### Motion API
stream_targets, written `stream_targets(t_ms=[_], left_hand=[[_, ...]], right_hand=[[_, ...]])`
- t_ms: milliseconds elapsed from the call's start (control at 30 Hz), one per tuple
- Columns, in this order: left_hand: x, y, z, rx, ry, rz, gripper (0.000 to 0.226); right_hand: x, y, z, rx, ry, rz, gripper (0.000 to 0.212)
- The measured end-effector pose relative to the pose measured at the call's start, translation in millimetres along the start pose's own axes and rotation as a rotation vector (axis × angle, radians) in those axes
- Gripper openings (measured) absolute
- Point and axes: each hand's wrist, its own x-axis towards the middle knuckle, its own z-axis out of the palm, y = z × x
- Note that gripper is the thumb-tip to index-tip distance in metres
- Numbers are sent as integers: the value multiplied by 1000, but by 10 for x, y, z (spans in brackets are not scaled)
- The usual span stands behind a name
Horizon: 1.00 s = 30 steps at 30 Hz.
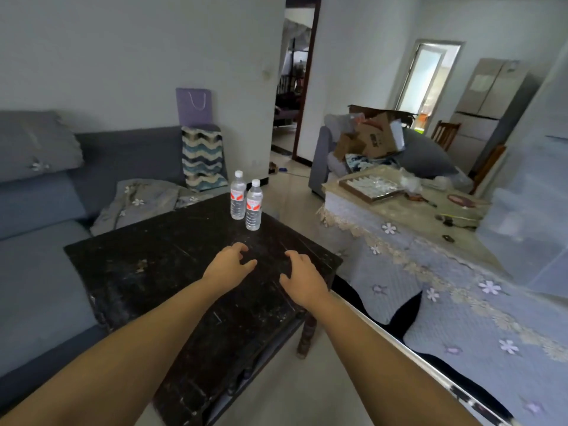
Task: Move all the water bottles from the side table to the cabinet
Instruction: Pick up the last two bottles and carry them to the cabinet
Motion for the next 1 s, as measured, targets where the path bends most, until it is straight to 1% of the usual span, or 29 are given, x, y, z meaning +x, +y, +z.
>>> stream_targets(t_ms=[200,333,533,633,733,867,900,1000], left_hand=[[768,60,240,-37,60,-77,50],[1206,-14,322,-52,75,-124,53],[2094,-260,481,-156,152,-192,58],[2612,-478,594,-253,211,-245,58],[3078,-736,702,-290,212,-295,58],[3655,-1052,907,-311,211,-347,58],[3795,-1111,962,-332,221,-369,57],[4170,-1209,1125,-417,268,-427,62]], right_hand=[[921,257,-50,-13,-52,-44,59],[1422,281,17,2,-99,-55,59],[2363,271,269,58,-138,-40,59],[2929,266,496,94,-156,5,58],[3456,217,756,156,-161,55,57],[4082,164,1142,339,-72,160,50],[4220,154,1243,399,-34,194,54],[4525,156,1533,520,98,230,78]])
